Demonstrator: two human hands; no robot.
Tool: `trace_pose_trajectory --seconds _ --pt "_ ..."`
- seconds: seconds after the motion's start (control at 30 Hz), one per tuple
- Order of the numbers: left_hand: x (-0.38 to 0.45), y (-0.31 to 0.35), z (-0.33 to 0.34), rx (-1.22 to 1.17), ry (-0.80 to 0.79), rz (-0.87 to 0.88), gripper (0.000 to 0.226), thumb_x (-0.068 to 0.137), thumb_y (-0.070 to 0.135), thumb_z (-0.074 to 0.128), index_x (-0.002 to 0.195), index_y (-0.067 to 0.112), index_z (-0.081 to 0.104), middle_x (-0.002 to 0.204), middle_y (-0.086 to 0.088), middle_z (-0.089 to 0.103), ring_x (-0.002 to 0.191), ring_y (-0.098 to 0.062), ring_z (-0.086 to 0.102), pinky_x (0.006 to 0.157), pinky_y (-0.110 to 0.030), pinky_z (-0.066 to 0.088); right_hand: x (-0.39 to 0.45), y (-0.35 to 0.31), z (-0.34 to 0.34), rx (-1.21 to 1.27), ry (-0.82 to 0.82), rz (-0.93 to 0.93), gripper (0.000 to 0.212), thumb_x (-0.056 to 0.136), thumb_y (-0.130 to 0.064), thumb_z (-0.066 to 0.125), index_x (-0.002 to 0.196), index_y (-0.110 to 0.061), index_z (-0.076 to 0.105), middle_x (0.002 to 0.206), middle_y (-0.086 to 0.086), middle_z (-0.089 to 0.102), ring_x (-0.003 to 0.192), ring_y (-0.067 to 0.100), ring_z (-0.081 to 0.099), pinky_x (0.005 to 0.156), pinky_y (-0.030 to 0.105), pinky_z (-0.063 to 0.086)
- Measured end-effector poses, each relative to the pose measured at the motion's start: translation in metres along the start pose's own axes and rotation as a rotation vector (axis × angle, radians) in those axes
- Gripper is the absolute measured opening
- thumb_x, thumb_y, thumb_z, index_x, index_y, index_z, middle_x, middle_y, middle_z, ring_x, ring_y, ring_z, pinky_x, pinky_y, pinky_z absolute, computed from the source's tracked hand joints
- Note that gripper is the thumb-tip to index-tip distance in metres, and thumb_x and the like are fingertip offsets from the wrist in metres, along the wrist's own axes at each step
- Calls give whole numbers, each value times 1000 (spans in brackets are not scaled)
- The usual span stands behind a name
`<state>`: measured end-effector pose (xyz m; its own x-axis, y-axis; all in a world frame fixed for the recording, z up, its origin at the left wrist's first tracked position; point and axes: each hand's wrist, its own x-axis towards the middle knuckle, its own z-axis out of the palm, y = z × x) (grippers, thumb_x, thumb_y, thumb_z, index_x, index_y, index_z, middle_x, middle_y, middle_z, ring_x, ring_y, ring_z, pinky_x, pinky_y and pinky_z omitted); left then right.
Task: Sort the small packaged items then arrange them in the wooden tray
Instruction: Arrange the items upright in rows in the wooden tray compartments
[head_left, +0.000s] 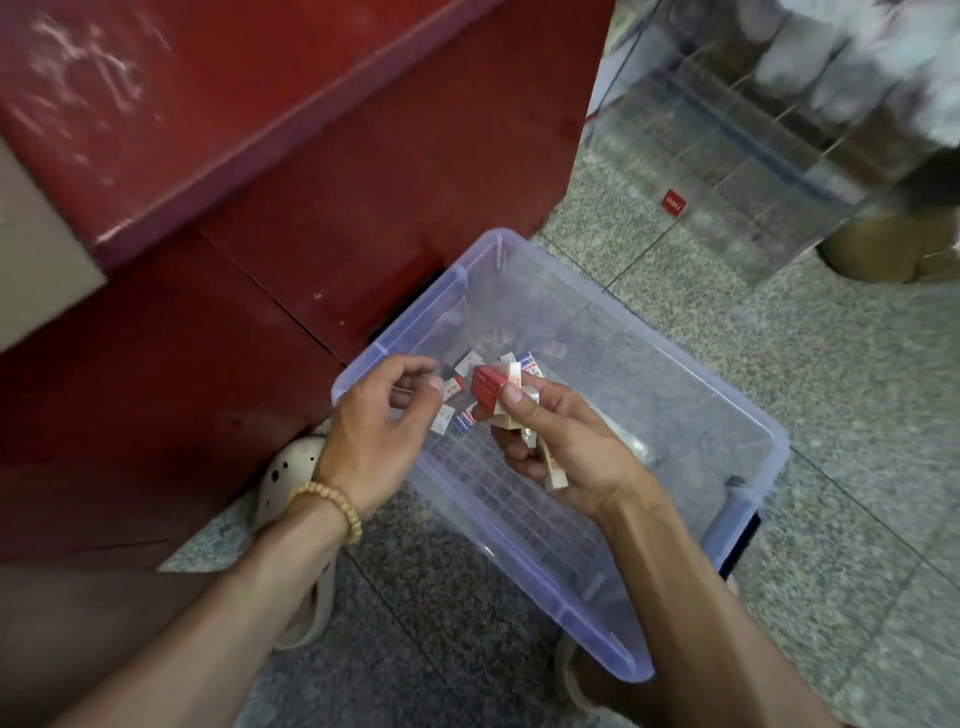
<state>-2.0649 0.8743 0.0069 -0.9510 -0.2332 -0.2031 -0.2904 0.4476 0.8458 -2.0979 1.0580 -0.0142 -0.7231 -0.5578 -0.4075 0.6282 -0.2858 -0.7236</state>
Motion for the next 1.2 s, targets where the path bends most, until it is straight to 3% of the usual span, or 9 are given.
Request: trace_pose_trajectory --seconds 0.07,0.2,0.43,0.6,0.7,0.83,1.0,1.1,1.2 --pt "-14 21 -12 -117 23 -1 18 95 29 59 112 25 63 96 8 68 92 -12 67 81 -40 57 -11 -12 23 -21 -21 -21 25 86 -30 62 104 -12 67 74 -4 67 49 6 42 39 16 24" --pt "-41 55 -43 -237 77 69 16 94 35 59 110 36 59 103 6 66 100 -13 64 87 -42 55 -30 -28 63 -13 -111 -91 40 77 -42 80 104 -13 72 87 6 66 51 7 43 38 15 29" --pt "-87 88 -99 -319 225 161 23 84 43 54 105 35 61 97 8 65 94 -13 66 79 -25 54 -71 -47 140 -139 -124 -136 25 85 -35 64 90 -12 72 70 5 53 50 7 41 39 16 27" --pt "-122 102 -130 -341 275 217 24 87 40 60 108 29 63 103 4 65 91 -8 64 77 -16 50 -93 -58 194 -143 -209 -163 28 89 -28 60 110 -12 69 63 -2 50 48 5 43 38 14 23" --pt "-139 111 -149 -268 339 286 13 93 32 62 106 31 64 104 10 65 91 3 60 76 -6 42 -99 -64 223 -176 -240 -218 18 93 -23 61 102 -21 76 62 -2 46 47 4 41 40 20 16" --pt "-150 115 -176 -314 389 312 17 90 28 65 106 25 67 98 12 69 90 5 61 73 -6 43 -101 -69 250 -243 -260 -269 22 96 -23 62 112 -16 74 65 1 41 48 4 39 40 18 19" --pt "-148 113 -206 -442 451 289 15 84 15 73 95 22 65 85 8 70 77 0 65 71 -15 50 -94 -69 280 -323 -167 -329 36 89 -27 63 115 -1 66 65 3 47 45 6 38 37 17 25" --pt "-137 108 -230 -421 492 265 18 82 10 76 87 22 63 76 6 65 68 0 60 68 -20 53 -81 -72 293 -334 -19 -349 27 88 -26 67 102 -5 62 71 6 58 43 7 38 36 18 26" --pt "-118 101 -261 -345 533 252 23 80 7 76 82 25 61 77 4 63 68 -4 57 66 -21 54 -67 -78 299 -322 83 -324 22 94 -29 64 95 -7 64 68 4 55 45 8 35 36 18 26"
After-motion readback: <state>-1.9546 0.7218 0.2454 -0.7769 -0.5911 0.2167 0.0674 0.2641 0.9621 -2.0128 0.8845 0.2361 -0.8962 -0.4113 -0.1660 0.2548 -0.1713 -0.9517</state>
